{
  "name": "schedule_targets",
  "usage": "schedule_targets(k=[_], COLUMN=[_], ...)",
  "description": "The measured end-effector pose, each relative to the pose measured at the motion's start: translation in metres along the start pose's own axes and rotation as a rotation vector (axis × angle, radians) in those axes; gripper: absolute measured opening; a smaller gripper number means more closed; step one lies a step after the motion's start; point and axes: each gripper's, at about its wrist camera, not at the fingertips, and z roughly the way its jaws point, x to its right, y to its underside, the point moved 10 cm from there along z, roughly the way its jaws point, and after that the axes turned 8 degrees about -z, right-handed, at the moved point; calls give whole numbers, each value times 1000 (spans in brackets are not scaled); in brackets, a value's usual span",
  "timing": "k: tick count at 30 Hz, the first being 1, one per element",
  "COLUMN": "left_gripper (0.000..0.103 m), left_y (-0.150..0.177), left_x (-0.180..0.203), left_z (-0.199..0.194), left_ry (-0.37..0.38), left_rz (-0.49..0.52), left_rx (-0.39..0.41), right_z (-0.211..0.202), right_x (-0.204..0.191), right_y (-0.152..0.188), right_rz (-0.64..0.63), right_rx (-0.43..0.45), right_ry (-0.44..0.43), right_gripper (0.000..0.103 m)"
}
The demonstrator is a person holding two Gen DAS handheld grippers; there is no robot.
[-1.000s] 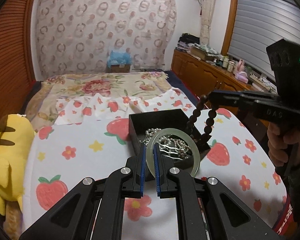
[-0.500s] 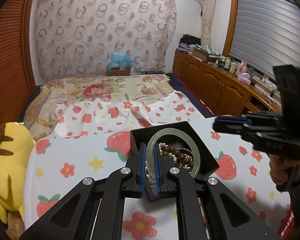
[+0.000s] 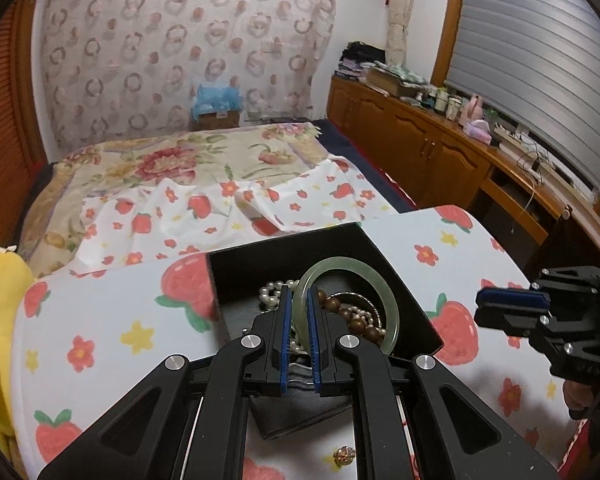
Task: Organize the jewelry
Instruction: 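Lower the bead bracelet into the box with the right tool while the left tool drops the bangle in, then grasp the red string bracelet with the right tool and lift it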
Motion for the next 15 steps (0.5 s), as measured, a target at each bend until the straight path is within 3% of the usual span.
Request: schedule_targets(k=[3, 5, 9, 13, 15], left_gripper=[9, 27, 36, 57, 67], left_y=[1, 1, 6, 13, 18], left_x=[8, 12, 13, 8, 6], left_z=[1, -3, -16, -31, -36], left_ry=[8, -4, -28, -53, -73], left_rz=[27, 51, 62, 55, 56], left_rx=[-1, 11, 25, 43, 44], right_z=[2, 3, 8, 16, 20], right_x=[-4, -10, -24, -34, -38], right_y=[7, 13, 25, 40, 45], right_rz=[-11, -20, -34, -48, -49], right_rx=[-15, -26, -54, -89, -100], right_ry=[3, 3, -22, -37, -45], right_gripper=[16, 16, 16, 18, 26])
